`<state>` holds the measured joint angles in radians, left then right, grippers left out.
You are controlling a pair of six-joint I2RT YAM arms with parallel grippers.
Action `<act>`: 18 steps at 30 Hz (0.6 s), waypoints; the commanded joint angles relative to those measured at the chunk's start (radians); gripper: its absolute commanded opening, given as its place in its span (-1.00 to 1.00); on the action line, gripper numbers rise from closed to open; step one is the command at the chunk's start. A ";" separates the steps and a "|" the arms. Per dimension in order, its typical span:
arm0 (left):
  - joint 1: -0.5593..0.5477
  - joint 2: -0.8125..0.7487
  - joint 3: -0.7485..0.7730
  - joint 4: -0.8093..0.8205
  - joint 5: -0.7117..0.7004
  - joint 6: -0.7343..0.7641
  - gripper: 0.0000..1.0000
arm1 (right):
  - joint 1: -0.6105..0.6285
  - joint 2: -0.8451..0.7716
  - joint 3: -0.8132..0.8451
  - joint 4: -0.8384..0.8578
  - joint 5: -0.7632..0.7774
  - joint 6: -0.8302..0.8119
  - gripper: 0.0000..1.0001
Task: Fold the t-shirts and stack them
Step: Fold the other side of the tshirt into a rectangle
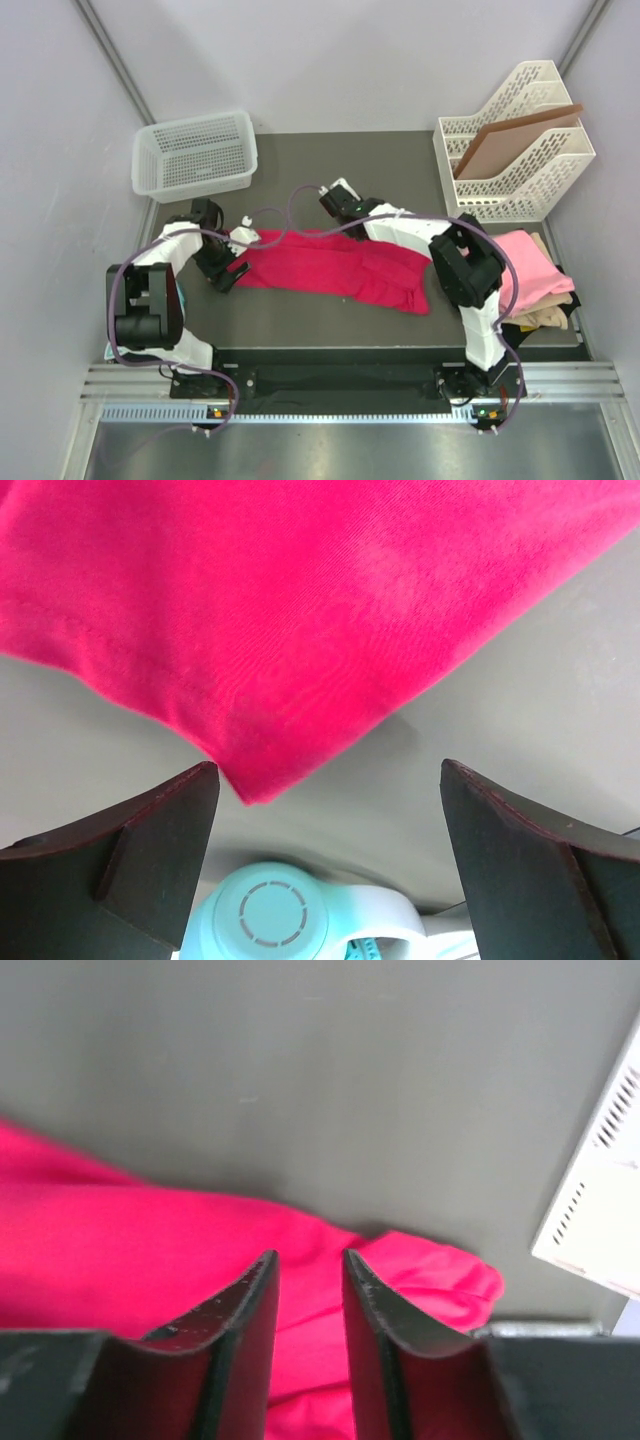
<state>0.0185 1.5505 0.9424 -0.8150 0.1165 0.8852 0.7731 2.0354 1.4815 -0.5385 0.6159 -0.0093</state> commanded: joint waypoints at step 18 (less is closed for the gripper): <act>0.092 0.049 0.375 -0.180 0.208 -0.065 0.96 | -0.116 -0.581 -0.386 -0.014 -0.491 0.420 0.29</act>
<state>0.1081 1.5932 1.2243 -0.9123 0.2226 0.8387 0.6979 1.5013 1.1755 -0.5598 0.3431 0.2356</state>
